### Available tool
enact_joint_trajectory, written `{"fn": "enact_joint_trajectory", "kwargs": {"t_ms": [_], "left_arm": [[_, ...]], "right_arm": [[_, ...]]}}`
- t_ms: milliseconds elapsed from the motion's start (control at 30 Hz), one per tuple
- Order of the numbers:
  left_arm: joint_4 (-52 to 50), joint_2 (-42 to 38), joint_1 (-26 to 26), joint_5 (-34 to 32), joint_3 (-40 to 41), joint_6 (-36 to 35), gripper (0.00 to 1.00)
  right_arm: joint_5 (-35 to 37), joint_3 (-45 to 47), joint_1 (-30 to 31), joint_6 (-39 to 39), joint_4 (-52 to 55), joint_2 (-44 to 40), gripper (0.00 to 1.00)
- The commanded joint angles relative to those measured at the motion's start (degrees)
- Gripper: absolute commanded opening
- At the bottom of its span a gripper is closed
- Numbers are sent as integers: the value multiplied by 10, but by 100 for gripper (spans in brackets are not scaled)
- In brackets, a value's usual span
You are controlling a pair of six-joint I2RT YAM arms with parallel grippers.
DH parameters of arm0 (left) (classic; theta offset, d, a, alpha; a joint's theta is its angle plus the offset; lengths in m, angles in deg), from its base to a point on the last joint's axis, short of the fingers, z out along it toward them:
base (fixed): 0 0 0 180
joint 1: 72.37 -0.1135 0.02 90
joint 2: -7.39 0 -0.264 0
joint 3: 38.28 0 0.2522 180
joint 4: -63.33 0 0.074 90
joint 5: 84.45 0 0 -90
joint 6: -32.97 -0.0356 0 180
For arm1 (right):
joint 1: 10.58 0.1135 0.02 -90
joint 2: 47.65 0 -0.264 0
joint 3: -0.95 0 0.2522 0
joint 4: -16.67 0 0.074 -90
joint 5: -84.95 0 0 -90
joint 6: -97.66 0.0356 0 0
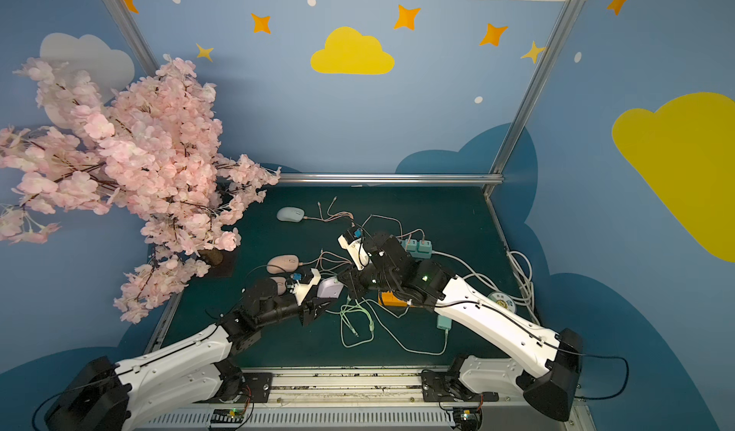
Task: Unplug the wireless mouse
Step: Remove the power cord from the mouse.
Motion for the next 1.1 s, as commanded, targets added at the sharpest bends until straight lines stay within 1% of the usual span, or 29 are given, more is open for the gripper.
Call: {"fn": "enact_joint_trajectory", "kwargs": {"t_ms": [0,67,267,433,600,700,900,1067], "left_arm": [[26,2,-1,30,-6,2,35],[22,9,-2,44,-12,0,29],[25,17,-2,59,-16,-1,24],[0,15,-2,34,-21,-5,23],[-42,37,-2,20,-44,-12,19],[-43,46,-1,27,-48,-12,18],[-54,41,-2,20,-51,-20,18],[-59,41,-2,18,-51,-22,17]], "right_arm": [[-31,7,-2,17,-34,-14,0],[-37,8,-4,19,-36,-15,0],[-36,16,-10,22,-39,-20,0],[-20,-1,-22,4,-8,-30,0],[11,-32,-43,-29,44,-37,0],[15,-43,-56,-36,57,-42,0],[32,-58,-72,-54,79,-43,0],[18,-62,-91,-59,80,-42,0]]}}
